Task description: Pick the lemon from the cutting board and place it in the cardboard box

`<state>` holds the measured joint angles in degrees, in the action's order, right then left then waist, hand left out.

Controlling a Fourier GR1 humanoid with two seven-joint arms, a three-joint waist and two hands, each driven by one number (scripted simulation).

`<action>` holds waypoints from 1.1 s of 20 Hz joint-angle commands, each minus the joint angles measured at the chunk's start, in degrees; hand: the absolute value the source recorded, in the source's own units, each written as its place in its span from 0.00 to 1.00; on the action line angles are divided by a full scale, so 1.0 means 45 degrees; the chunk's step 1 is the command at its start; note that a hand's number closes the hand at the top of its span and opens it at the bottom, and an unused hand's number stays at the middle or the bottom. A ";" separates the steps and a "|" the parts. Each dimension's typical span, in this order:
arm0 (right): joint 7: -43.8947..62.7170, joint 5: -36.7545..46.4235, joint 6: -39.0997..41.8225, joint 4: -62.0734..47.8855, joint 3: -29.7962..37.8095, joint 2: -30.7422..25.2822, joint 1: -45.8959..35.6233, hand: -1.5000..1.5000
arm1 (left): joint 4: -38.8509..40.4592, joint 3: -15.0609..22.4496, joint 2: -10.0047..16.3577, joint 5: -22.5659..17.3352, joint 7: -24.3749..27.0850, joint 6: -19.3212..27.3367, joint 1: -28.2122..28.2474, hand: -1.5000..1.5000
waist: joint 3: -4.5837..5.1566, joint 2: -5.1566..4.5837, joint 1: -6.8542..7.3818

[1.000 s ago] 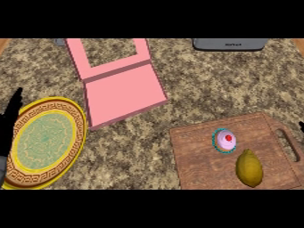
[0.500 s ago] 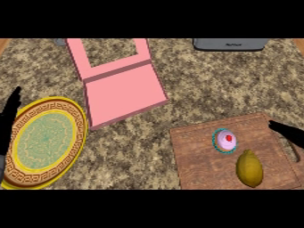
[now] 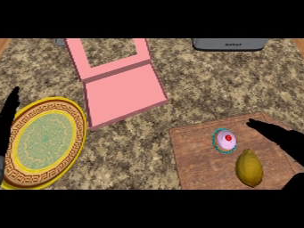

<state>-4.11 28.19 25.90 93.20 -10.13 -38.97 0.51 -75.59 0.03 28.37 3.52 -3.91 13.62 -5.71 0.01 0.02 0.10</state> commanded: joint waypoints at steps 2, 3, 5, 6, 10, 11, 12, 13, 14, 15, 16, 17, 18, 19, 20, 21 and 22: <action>-0.0119 0.0827 0.0531 -0.0134 0.0417 0.0638 0.0002 0.00 | -0.0440 -0.0861 0.0188 0.0081 -0.0439 -0.0937 -0.0016 0.50 | -0.0002 0.0004 -0.0022; -0.0015 0.0968 0.0436 0.0550 0.0300 0.0974 0.0577 0.00 | 0.0245 -0.0768 -0.0354 0.0375 0.0066 -0.0701 -0.0074 0.50 | 0.0000 0.0004 -0.0057; 0.0221 0.1131 0.0682 0.0603 0.0255 0.1224 0.0281 0.00 | -0.1215 -0.0321 -0.0767 0.0931 -0.0776 -0.0088 0.0451 0.50 | -0.0003 0.0012 -0.0012; -0.0193 0.1348 0.0314 0.1010 0.0106 0.1300 0.1242 0.00 | -0.0363 -0.0715 -0.0481 0.0609 -0.0536 -0.0746 -0.0217 0.50 | -0.0002 0.0009 -0.0074; -0.0444 0.0456 0.1704 0.1429 0.0822 0.1189 0.0684 0.00 | -0.1471 -0.0550 -0.0765 0.1185 -0.0681 -0.0460 0.0881 0.50 | -0.0003 0.0021 -0.0007; -0.0187 0.1077 0.1236 0.0571 0.0342 0.2027 -0.0089 0.00 | 0.0222 -0.1506 -0.0300 0.0468 0.0594 -0.1323 0.0130 0.50 | 0.0001 -0.0006 -0.0004; -0.0971 0.0634 0.1836 0.0958 0.0978 0.1221 0.0312 0.00 | 0.1200 -0.1272 -0.0768 0.1099 0.0489 -0.0677 -0.0936 0.50 | 0.0002 -0.0010 -0.0094; -0.1245 0.0928 0.1389 0.1182 0.0827 0.1378 0.0929 0.00 | -0.0709 -0.0609 -0.1304 0.1367 0.0552 -0.0428 0.1016 0.50 | -0.0003 0.0013 -0.0025; -0.0774 0.0979 0.1612 0.2234 0.0954 0.1574 0.1381 0.00 | -0.0063 -0.1145 -0.0887 0.1180 0.0075 -0.0990 0.0096 0.50 | 0.0000 0.0010 -0.0078; -0.0400 0.1021 0.1780 0.2363 0.0922 0.1893 0.1019 0.00 | 0.0417 -0.1401 -0.0870 0.1170 0.0519 -0.1033 -0.0120 0.50 | 0.0001 0.0004 -0.0069; -0.1046 0.0712 0.2191 0.1862 0.1283 0.1571 0.0812 0.00 | -0.0715 -0.1453 -0.0645 0.0870 -0.0240 -0.1520 0.0357 0.50 | -0.0002 0.0009 -0.0026; 0.0068 0.0947 0.2030 0.3373 0.0728 0.2180 0.1603 0.00 | -0.0916 -0.1092 -0.1305 0.1424 -0.0160 -0.0596 0.0635 0.50 | 0.0000 0.0020 -0.0061; -0.0017 0.0815 0.2835 0.2197 0.1074 0.2017 0.0188 0.00 | 0.0034 -0.1372 -0.1015 0.1475 -0.0277 -0.0983 -0.0548 0.50 | 0.0000 -0.0004 -0.0042; -0.0279 0.1208 0.2566 0.2720 0.1058 0.1943 0.1328 0.00 | 0.0259 -0.1861 -0.0659 0.1044 -0.0054 -0.1625 -0.0389 0.50 | 0.0000 0.0003 -0.0070; 0.1089 0.1222 0.2899 0.3458 0.0624 0.2611 0.0951 0.00 | -0.0180 -0.1522 -0.1099 0.1204 0.0011 -0.1409 0.0077 0.50 | 0.0002 0.0007 -0.0045; 0.0795 0.1522 0.3121 0.2340 0.0645 0.2162 0.0096 0.00 | 0.0017 -0.1676 -0.0876 0.1315 0.0738 -0.1338 0.0359 0.50 | 0.0002 -0.0004 0.0012; 0.0782 0.1932 0.2858 0.2626 0.0587 0.2263 0.0611 0.00 | 0.0506 -0.1612 -0.1317 0.1454 0.0995 -0.1095 0.0133 0.50 | 0.0002 -0.0003 -0.0039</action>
<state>-2.88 34.03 37.34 104.31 -6.69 -29.67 3.70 -75.48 -6.61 23.90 9.14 -2.41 8.39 -5.30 0.01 0.04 -0.06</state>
